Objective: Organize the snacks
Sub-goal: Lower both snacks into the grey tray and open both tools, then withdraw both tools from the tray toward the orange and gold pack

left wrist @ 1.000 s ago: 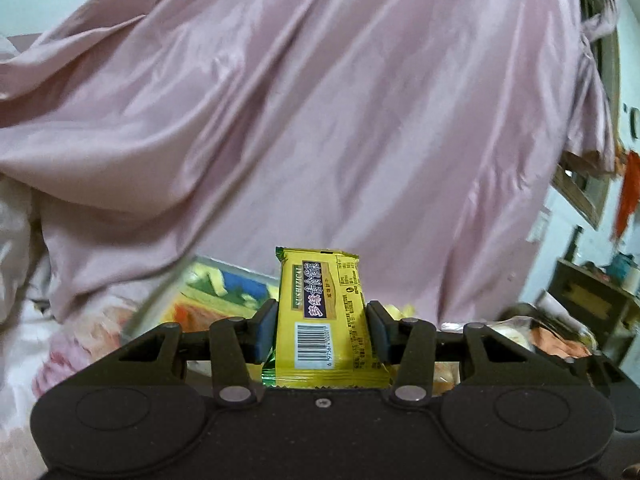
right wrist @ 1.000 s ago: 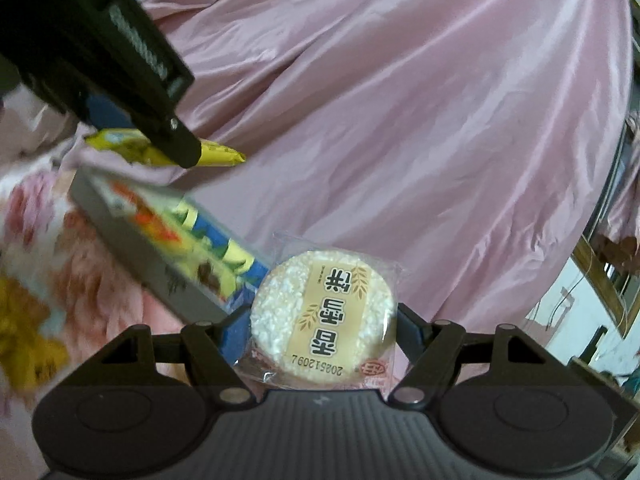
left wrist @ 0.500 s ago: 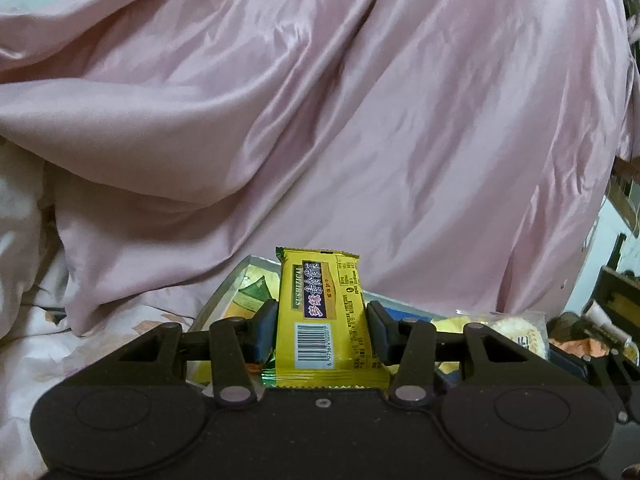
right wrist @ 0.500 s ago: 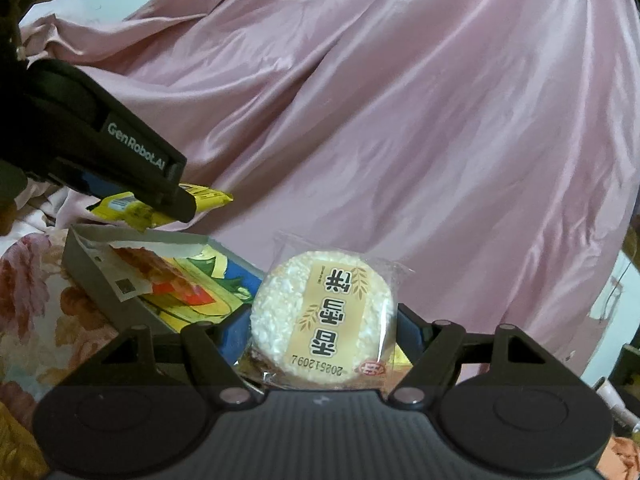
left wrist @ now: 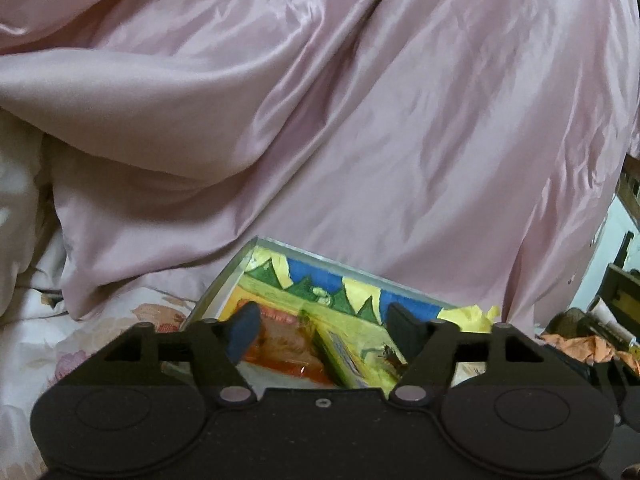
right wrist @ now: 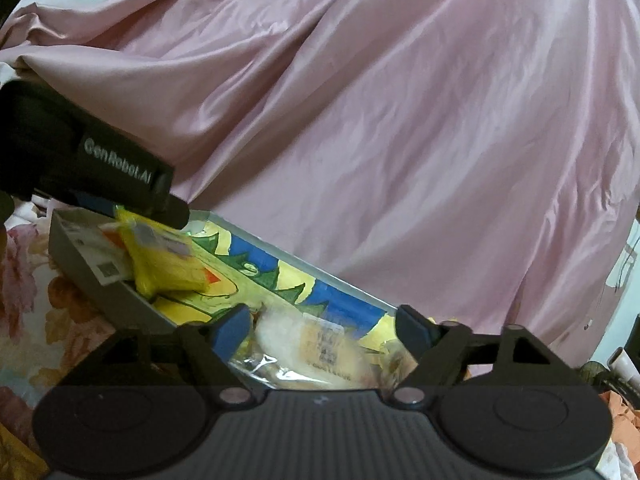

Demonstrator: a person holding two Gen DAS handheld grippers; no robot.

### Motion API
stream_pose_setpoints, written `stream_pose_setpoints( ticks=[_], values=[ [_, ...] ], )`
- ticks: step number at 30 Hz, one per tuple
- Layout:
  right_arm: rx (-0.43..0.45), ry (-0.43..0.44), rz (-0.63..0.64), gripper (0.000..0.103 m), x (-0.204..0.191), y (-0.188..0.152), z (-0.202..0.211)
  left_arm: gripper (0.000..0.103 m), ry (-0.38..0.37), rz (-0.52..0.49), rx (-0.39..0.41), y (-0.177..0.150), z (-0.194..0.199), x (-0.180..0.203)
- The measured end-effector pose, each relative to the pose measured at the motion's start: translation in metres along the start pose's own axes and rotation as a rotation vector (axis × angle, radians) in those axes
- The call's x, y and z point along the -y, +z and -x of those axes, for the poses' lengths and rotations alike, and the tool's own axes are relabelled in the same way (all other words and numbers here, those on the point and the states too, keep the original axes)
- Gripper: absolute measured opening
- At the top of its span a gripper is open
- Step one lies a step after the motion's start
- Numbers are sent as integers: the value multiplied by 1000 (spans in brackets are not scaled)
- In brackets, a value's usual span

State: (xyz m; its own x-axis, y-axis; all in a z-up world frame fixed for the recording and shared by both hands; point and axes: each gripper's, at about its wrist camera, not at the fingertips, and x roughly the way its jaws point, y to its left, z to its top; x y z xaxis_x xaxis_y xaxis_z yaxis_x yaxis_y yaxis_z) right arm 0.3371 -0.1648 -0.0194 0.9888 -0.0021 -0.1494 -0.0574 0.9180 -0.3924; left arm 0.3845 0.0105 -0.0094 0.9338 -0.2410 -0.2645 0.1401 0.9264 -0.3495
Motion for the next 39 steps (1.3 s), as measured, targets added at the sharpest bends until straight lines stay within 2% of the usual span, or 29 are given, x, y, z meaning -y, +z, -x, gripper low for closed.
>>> stream_pose_setpoints(
  ticks=[4, 8, 15, 24, 31, 39],
  values=[
    [13, -15, -7, 100, 0, 0, 1, 88, 0, -18, 27, 7, 14, 9],
    [40, -41, -32, 103, 6, 5, 12, 102, 1, -35, 64, 17, 35, 18],
    [98, -61, -85, 103, 22, 21, 42, 102, 19, -64, 100, 29, 77, 34],
    [157, -72, -140, 103, 42, 26, 92, 102, 13, -122, 99, 22, 129, 54],
    [163, -70, -139, 103, 53, 22, 134, 102, 24, -147, 75, 12, 164, 54],
    [148, -51, -161, 103, 59, 16, 175, 102, 57, -178, -3, -11, 201, 42]
  ],
)
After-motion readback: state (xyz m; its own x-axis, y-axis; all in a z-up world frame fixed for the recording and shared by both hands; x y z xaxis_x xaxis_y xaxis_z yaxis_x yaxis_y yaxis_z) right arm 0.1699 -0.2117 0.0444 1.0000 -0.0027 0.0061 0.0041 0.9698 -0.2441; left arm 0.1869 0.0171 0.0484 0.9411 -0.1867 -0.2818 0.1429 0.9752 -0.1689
